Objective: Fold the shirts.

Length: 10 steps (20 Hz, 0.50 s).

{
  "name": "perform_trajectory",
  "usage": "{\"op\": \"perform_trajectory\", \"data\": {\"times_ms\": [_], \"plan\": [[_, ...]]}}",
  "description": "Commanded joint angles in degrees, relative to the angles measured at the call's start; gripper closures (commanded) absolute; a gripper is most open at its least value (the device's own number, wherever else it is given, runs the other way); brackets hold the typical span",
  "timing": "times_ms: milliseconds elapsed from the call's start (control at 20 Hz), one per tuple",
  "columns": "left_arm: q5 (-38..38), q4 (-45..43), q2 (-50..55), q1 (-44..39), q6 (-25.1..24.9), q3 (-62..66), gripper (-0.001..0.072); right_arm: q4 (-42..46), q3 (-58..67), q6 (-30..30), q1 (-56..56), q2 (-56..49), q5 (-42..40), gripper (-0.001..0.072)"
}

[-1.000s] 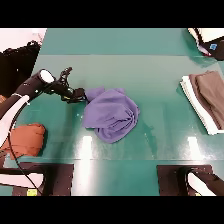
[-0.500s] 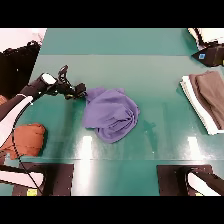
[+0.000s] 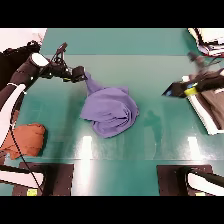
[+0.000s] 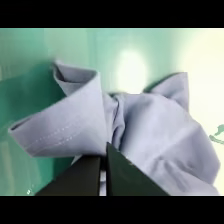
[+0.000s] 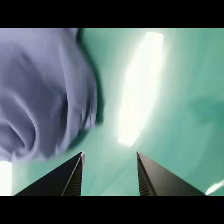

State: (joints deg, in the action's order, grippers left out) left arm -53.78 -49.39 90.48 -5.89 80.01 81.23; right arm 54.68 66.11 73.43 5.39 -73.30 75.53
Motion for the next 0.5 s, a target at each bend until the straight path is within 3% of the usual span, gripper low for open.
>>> {"op": "perform_trajectory", "data": {"times_ms": [0,200,450], "plan": [[-2.43,-0.20,0.00,0.04,-0.96,2.67,0.0684,-7.21,-8.66,-2.16,4.79,-6.97,-4.13,0.0325],[-3.39,-1.05,0.00,0.04,-0.96,2.67,0.0683,-13.60,-7.69,-4.09,11.23,-14.32,-14.10,0.0325],[-3.89,-1.33,0.00,0.04,-0.96,2.67,0.0684,-12.94,1.88,-4.11,15.30,-21.24,-12.35,0.0327]]}}
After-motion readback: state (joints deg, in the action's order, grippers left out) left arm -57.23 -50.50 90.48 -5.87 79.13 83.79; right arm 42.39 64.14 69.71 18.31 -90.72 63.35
